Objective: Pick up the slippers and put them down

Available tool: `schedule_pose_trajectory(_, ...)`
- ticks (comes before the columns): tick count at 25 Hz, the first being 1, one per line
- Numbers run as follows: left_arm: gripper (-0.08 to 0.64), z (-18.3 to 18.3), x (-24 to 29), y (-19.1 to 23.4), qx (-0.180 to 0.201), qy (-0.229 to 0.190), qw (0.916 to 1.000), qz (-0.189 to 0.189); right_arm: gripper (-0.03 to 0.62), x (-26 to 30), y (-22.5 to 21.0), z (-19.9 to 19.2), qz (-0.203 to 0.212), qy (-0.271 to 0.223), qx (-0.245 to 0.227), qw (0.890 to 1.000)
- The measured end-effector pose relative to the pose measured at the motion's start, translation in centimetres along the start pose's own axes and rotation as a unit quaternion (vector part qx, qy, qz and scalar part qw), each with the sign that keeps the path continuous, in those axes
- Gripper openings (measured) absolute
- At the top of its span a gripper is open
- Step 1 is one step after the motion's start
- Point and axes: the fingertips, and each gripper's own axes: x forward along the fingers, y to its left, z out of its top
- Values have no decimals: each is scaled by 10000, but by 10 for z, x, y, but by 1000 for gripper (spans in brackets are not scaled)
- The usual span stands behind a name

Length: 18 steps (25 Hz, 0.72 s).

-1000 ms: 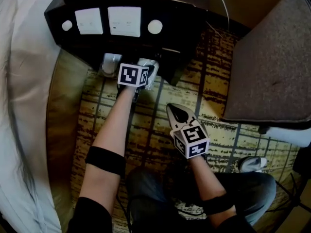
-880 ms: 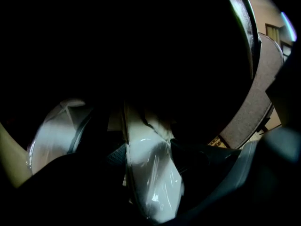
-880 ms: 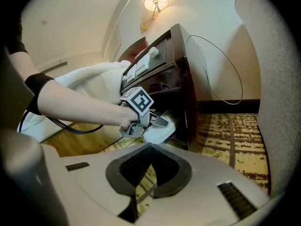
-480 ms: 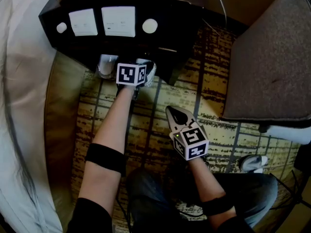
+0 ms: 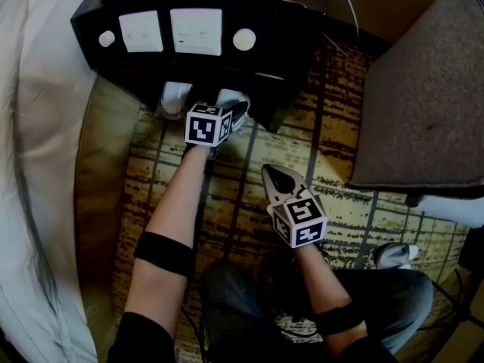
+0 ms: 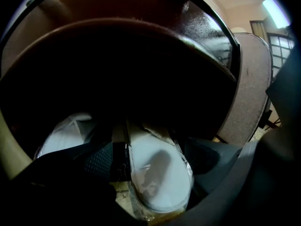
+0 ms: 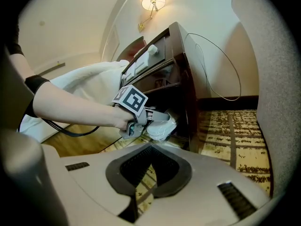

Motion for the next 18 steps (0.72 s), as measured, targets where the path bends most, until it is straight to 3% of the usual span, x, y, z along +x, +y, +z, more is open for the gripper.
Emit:
schedule_pose_trajectory(6, 444, -8, -39, -4, 36, -93, 9999, 90, 0, -2, 5, 6, 19, -64, -13, 10000)
schedule_pose_trajectory(10, 206, -19, -81, -13, 218, -342, 9987, 302, 0, -6, 13, 12, 53, -130, -21, 9999)
schedule_pose_trajectory(14, 36, -33, -128, -24, 65, -637, 9968, 485, 0, -9, 17, 18, 66, -214, -41, 9997)
schedule_pose_trajectory(15, 3, -38, -140, -27, -32, -692, 9963, 513, 0, -11, 17, 18, 56, -230, -43, 9997)
schedule_pose_trajectory(18, 3, -57, -172, -34, -325, -780, 9943, 654, 0, -15, 21, 23, 56, -287, -52, 9996)
